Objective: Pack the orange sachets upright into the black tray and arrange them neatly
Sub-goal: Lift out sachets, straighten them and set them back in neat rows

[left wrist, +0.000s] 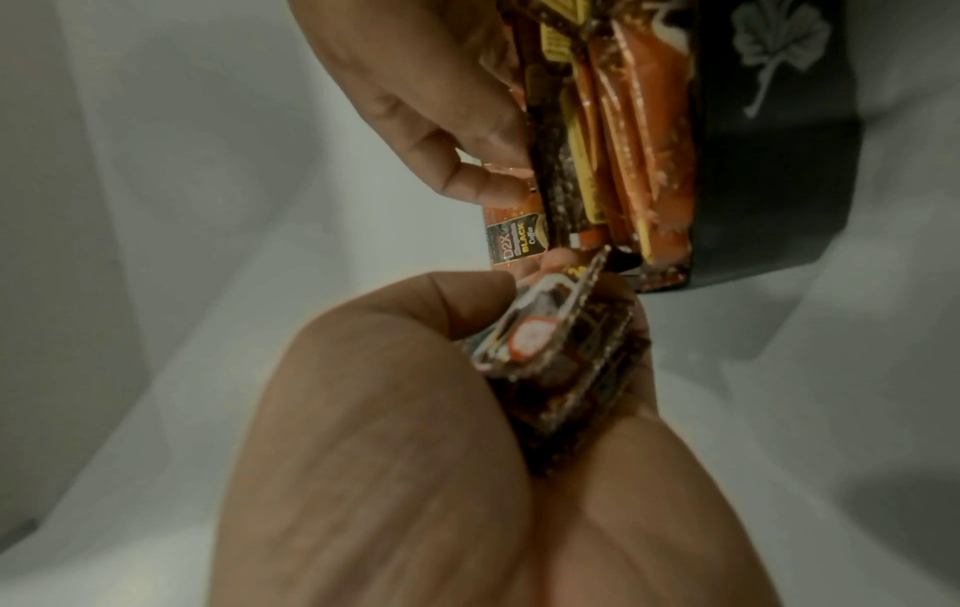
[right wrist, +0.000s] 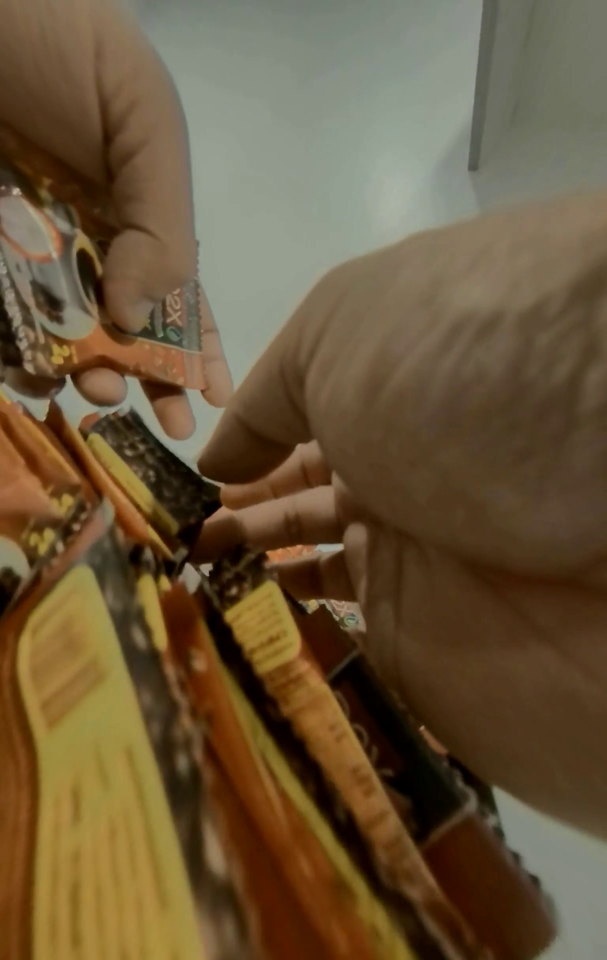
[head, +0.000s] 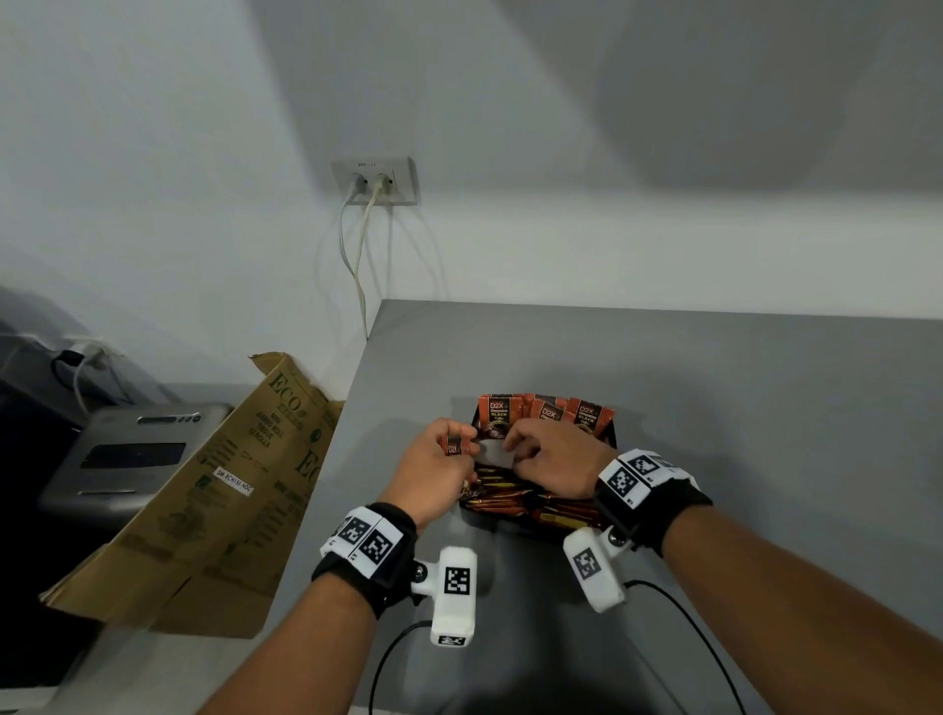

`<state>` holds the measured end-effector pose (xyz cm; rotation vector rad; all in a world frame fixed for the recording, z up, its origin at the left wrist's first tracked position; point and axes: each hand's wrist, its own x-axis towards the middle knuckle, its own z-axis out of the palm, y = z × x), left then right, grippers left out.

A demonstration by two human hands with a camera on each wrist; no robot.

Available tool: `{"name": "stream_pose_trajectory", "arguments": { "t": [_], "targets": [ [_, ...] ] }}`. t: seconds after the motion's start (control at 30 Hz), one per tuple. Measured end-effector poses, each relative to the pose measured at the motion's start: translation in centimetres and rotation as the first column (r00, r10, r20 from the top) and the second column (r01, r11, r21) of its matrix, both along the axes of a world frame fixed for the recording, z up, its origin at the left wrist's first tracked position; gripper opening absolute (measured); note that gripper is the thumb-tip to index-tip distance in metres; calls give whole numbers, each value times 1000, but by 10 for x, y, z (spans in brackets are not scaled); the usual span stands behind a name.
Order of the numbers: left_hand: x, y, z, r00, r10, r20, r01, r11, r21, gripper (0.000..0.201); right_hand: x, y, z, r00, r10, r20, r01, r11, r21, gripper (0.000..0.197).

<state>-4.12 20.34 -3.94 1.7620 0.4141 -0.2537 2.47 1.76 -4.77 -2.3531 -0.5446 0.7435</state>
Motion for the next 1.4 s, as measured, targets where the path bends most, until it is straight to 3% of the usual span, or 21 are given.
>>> {"name": "stream_pose_trajectory", "arguments": {
  "t": [0.33, 0.43, 0.6, 0.73, 0.8, 0.9, 1.07, 1.23, 1.33, 1.4],
  "targets": [
    [-2, -7, 8, 960, -278, -34, 274, 909, 314, 37, -31, -8, -4, 979, 175, 108, -163, 980, -112, 30],
    [-1, -8, 10, 962, -272, -32, 267, 910, 317, 36, -32, -8, -6, 978, 161, 129, -147, 982, -116, 35],
    [8, -4, 13, 979, -203, -9, 198, 943, 269, 27, -23, -13, -3, 982, 117, 147, -96, 986, -139, 63],
    [12, -1, 12, 983, -184, 23, 171, 949, 265, 20, -19, -17, -1, 987, 108, 119, -91, 986, -138, 68],
    [14, 0, 14, 990, -133, 51, 119, 970, 212, 23, -18, -21, 2, 991, 61, 121, -52, 996, -75, 61],
    [16, -5, 21, 996, -43, 78, 44, 999, -11, 32, -15, -27, 15, 977, -95, 189, 74, 991, 114, 43],
    [26, -32, 32, 984, -74, 160, 107, 972, -211, 48, -7, -28, 53, 956, -285, 63, 229, 866, 444, 34],
    [36, -51, 39, 980, -82, 179, 118, 972, -203, 36, 6, -53, 68, 885, -410, 222, 318, 879, 356, 11],
    [39, -47, 37, 990, -19, 142, 43, 985, -167, 28, 15, -75, 59, 807, -505, 307, 449, 862, 237, 14],
    [40, -41, 31, 993, -10, 115, 23, 993, -119, 28, 18, -82, 46, 799, -506, 324, 494, 860, 127, 18]
  ]
}}
